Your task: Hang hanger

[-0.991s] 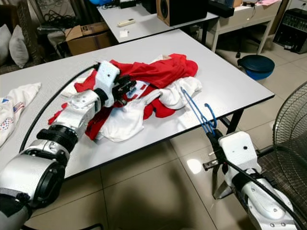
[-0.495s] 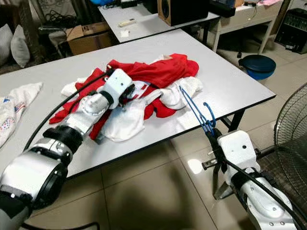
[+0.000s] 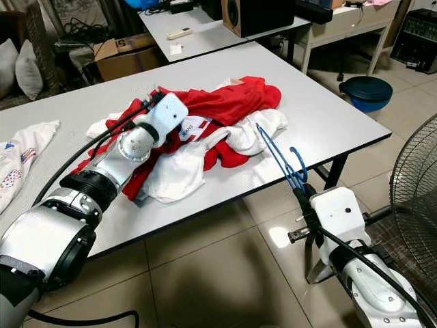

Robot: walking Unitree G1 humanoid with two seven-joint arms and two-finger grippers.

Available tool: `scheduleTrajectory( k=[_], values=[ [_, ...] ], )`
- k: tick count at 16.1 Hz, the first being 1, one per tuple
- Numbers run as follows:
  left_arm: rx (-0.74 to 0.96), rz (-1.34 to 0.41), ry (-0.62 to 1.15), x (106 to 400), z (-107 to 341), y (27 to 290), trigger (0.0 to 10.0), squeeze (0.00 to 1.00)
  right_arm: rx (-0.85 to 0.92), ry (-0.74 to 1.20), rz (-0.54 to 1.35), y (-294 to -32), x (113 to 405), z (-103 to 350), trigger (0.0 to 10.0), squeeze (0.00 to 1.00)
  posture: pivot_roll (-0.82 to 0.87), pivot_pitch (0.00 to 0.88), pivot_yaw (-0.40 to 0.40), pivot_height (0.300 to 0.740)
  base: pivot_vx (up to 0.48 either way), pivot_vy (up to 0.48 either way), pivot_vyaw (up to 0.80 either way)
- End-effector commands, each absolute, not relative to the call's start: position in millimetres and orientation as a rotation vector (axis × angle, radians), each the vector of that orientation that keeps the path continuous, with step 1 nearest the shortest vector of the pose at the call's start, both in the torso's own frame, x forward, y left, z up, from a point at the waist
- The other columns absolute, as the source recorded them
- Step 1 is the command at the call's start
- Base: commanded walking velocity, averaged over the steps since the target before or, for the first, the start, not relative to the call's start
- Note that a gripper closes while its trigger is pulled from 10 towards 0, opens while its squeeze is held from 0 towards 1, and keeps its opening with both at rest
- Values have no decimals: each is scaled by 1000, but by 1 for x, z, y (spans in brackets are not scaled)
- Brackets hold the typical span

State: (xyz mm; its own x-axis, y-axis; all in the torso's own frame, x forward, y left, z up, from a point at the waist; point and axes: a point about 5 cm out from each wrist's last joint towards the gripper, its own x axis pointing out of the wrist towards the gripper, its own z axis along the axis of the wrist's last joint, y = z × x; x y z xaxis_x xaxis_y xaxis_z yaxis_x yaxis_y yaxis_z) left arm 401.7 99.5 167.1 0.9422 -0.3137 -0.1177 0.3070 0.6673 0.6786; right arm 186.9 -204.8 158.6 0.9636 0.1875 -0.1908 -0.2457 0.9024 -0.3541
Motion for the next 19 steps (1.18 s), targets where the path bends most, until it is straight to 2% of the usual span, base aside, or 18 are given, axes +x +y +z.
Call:
scheduleTrajectory(
  k=[1, 5, 6, 7, 18, 19],
  values=[
    [782, -354, 19, 403, 166, 103, 10000, 0, -389, 129, 233, -202, 188, 163, 10000, 0, -243, 0, 176, 740, 0, 0, 0],
    [775, -363, 84, 403, 163, 104, 10000, 0, -394, 129, 233, -203, 188, 163, 10000, 0, -248, 0, 178, 740, 0, 0, 0],
    [764, -360, 105, 403, 161, 106, 2745, 0, -395, 128, 232, -203, 188, 163, 10000, 0, -249, 0, 178, 740, 0, 0, 0],
    [746, -359, 116, 403, 161, 106, 0, 0, -396, 127, 232, -203, 189, 163, 10000, 0, -249, 0, 178, 740, 0, 0, 0],
    [614, -338, 164, 406, 165, 112, 0, 0, -401, 122, 227, -205, 190, 164, 10000, 0, -252, 0, 177, 740, 0, 0, 0],
    [553, -345, 144, 407, 170, 112, 0, 0, -404, 121, 227, -206, 191, 165, 10000, 0, -252, 0, 176, 740, 0, 0, 0]
  ],
)
